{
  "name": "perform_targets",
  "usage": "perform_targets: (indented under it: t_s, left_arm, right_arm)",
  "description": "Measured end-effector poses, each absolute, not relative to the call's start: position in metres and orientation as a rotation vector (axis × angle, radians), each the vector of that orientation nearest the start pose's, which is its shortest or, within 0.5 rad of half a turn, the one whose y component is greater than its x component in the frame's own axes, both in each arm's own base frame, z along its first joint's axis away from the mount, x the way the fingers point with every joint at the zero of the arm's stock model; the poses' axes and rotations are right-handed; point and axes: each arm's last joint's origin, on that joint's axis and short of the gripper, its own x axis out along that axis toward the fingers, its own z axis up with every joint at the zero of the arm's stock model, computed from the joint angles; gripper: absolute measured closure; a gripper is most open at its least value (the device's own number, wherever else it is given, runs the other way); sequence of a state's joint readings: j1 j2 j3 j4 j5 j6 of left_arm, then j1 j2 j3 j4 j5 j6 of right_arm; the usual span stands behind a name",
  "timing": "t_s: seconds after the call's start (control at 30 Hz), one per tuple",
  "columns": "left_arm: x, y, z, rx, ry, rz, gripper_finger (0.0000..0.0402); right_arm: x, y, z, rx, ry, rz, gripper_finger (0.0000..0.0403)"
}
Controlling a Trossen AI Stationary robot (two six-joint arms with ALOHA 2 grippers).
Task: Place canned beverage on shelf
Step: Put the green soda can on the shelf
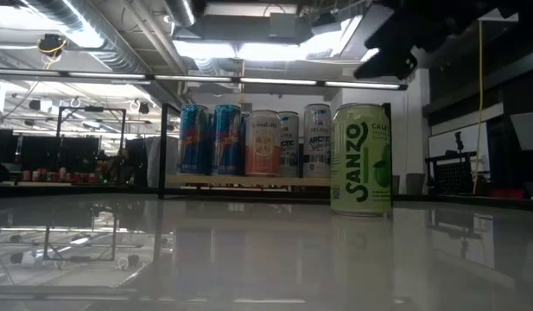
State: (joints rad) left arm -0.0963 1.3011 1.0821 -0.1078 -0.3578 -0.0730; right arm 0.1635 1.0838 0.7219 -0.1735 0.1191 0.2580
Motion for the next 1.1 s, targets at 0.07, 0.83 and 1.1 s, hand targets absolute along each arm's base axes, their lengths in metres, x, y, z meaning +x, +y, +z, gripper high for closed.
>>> perform_targets:
  t_s: [0.07, 0.83, 1.1]
  left_arm:
    - [0.275, -0.016, 0.344, -0.012, 0.304, 0.275, 0.0401]
    - [0.139, -0.001, 0.268, -0.096, 0.202, 0.359, 0.0402]
    - [0.109, 0.0, 0.229, -0.115, 0.105, 0.307, 0.0402]
  right_arm:
    - [0.229, 0.034, 0.26, 0.139, 0.5, -0.011, 0.0091]
    - [0.251, 0.039, 0.284, 0.053, 0.509, 0.04, 0.0091]
    - [0.28, 0.044, 0.276, -0.049, 0.775, 0.065, 0.0091]
